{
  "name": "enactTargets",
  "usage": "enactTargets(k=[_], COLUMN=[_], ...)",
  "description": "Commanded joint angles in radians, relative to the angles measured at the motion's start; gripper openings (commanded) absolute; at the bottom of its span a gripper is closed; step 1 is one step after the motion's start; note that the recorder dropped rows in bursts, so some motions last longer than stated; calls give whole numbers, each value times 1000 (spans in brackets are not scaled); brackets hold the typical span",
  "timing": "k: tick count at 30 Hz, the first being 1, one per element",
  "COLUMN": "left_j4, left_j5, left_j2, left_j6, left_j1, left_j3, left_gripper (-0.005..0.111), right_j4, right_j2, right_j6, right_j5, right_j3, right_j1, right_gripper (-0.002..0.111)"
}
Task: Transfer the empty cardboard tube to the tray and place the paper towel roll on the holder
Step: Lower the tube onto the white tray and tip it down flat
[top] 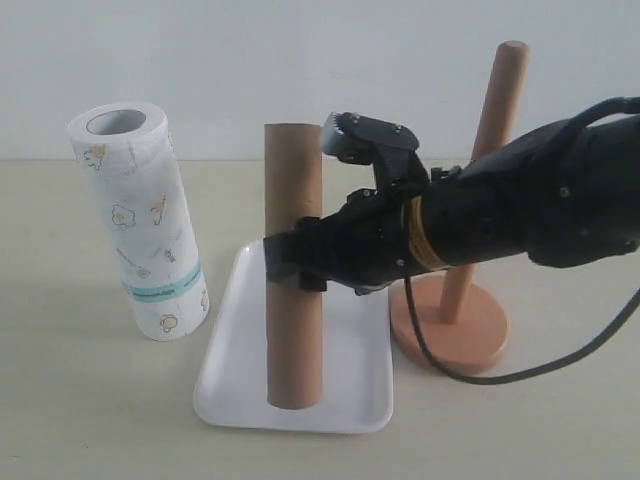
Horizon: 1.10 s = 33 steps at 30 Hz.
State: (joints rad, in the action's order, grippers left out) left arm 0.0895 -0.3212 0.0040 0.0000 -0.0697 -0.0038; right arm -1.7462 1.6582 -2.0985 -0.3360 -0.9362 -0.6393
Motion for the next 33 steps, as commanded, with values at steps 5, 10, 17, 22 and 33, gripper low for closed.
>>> enactTargets(k=[5,10,17,22,33], left_j4=[-1,-1,-1,-1,-1], left_j5=[7,7,7,7,7], left_j2=[-4,-4,-4,-4,-4], left_j6=[-7,-7,-7,-7,-7], left_j1=[-5,-5,-5,-5,-5], left_j3=[4,4,4,4,4], left_gripper=[5,5,5,5,5], right_j4=[2,2,12,13,31], right_j2=[29,29,66,139,189], right_j6=[-1,-1,-1,2,4], right_j5=[190,209,182,168,239], right_j3=[-36,-34,-34,-34,-34], right_j1=[-79,-79,-79,-79,-79], right_gripper=[0,0,0,0,0])
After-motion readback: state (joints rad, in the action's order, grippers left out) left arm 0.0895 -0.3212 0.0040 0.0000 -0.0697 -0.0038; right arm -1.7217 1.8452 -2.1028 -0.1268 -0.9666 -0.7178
